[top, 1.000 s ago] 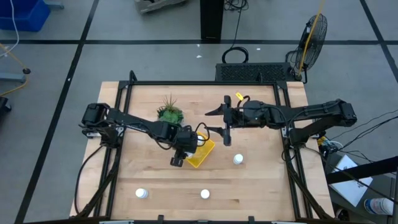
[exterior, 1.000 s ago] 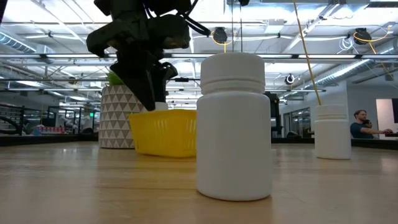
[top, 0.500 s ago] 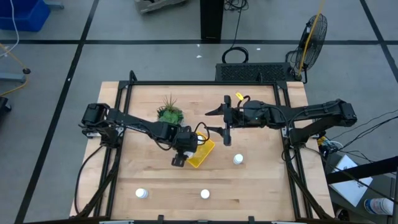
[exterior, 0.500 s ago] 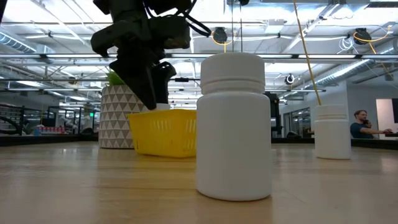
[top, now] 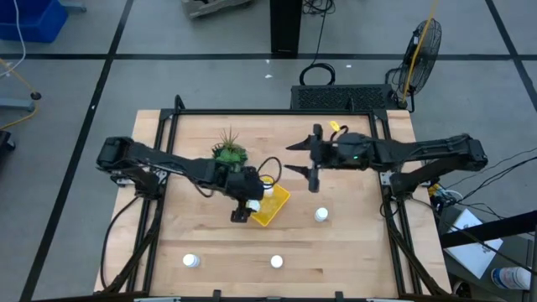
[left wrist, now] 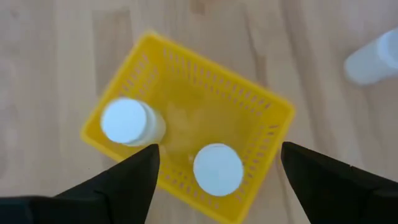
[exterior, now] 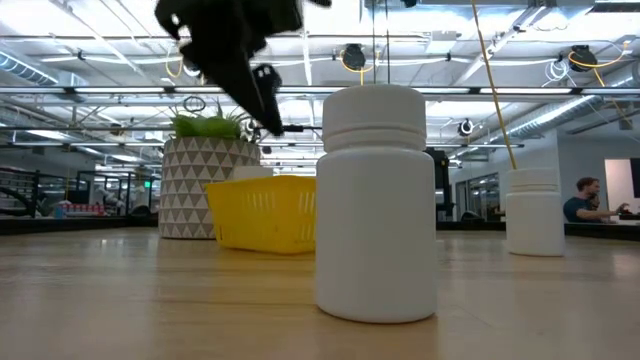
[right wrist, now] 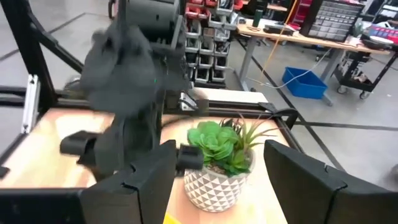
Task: Pick and place pill bottles into a basket
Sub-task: Put the white pill bottle into the yellow basket
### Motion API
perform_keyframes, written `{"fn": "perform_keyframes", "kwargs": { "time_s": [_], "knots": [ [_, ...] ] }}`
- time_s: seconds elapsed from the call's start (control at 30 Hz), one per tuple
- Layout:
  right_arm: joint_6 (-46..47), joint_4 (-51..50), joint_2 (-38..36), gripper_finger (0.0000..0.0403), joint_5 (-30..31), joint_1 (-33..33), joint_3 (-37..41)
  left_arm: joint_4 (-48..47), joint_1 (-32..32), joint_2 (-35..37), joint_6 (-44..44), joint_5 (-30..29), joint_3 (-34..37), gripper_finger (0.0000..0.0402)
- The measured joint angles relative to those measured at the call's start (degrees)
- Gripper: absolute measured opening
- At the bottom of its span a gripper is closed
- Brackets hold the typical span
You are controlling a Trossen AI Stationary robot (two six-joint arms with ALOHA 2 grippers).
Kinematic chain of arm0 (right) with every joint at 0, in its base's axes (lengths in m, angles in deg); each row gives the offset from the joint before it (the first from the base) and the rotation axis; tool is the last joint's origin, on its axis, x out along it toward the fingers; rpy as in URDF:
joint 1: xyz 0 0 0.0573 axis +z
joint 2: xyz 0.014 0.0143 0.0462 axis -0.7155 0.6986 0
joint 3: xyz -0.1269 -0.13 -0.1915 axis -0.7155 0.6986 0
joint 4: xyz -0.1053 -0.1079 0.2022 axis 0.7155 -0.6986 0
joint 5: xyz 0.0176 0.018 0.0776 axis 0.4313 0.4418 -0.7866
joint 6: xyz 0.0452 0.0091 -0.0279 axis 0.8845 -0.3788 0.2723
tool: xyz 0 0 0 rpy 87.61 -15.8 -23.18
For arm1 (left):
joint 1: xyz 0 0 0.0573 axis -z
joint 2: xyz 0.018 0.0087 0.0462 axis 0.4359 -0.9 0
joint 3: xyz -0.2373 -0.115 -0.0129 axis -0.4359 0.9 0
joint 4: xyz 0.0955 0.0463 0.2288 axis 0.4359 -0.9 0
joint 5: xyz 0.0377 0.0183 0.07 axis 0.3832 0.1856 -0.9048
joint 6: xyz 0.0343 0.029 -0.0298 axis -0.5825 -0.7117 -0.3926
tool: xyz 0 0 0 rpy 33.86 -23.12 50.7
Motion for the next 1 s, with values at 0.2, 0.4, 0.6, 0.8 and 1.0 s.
{"fn": "perform_keyframes", "kwargs": {
  "time_s": [0.2, 0.4, 0.6, 0.8, 1.0],
  "knots": [
    [2.04, -5.17, -6.68, 0.0238, 2.41, 1.60, 0.00, -1.49, 1.31, 9.79, -1.37, -0.52, 0.00, 0.0330],
    [3.03, -10.82, -11.50, 0.0238, 7.33, 3.93, 0.00, -2.72, 2.14, 20.91, -3.80, -0.54, 0.52, 0.0318],
    [5.48, -13.77, -15.12, 0.0238, 7.33, 5.30, 2.17, 2.36, 2.23, 33.35, -3.61, -5.60, 11.05, 0.0310],
    [5.55, -9.04, -21.31, 0.0238, 10.57, 5.33, 8.51, 18.63, 1.72, 46.79, -0.35, -14.69, 30.71, 0.0311],
    [5.31, -3.93, -28.21, 0.0238, 13.29, 5.37, 15.74, 26.50, 1.19, 57.82, 2.64, -15.97, 41.94, 0.0302]
  ]
}}
